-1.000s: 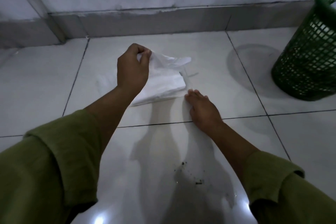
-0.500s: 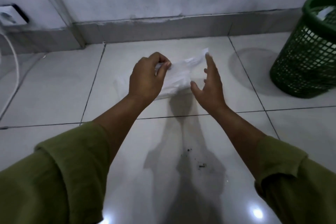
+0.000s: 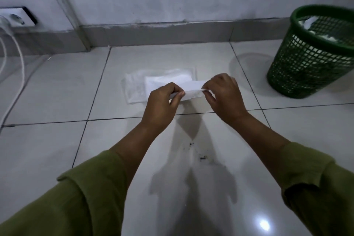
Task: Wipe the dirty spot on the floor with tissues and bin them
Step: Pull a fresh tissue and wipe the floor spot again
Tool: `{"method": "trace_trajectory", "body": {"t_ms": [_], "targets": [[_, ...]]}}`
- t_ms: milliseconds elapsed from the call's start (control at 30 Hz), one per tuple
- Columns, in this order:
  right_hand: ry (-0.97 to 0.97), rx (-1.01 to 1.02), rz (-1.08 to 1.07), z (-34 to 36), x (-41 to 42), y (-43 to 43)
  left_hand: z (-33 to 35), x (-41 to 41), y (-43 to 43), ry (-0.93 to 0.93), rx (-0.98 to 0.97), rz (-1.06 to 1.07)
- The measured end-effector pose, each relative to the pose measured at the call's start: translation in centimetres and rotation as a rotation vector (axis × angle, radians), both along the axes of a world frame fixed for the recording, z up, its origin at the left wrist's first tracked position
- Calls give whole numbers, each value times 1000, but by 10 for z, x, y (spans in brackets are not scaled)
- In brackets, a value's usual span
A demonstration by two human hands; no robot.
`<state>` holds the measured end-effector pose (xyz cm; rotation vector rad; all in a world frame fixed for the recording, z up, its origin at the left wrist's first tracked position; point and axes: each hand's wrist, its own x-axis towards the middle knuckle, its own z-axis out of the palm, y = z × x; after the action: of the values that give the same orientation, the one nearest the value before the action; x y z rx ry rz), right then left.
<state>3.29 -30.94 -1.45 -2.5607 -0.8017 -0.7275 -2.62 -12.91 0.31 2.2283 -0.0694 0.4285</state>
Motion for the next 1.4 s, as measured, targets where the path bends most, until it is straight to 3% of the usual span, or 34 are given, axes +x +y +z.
{"method": "trace_trajectory", "body": {"t_ms": [333, 767, 867, 1033, 1133, 1267, 1400], "targets": [[90, -221, 141, -46, -47, -33, -47, -56, -17, 191, -4, -57], [477, -352, 257, -57, -95, -53, -77, -95, -21, 424, 133, -167], [567, -272, 183, -56, -100, -53, -74, -102, -23, 437, 199, -165], [375, -89, -151, -56, -87, -49, -81, -95, -21, 303, 195, -32], [452, -85, -146, -61, -83, -39, -92, -84, -26, 345, 260, -5], [609, -319, 68, -99, -106, -27, -116, -89, -39, 390, 562, -196], [662, -416, 60, -115, -108, -29, -130, -94, -40, 408, 707, -227]]}}
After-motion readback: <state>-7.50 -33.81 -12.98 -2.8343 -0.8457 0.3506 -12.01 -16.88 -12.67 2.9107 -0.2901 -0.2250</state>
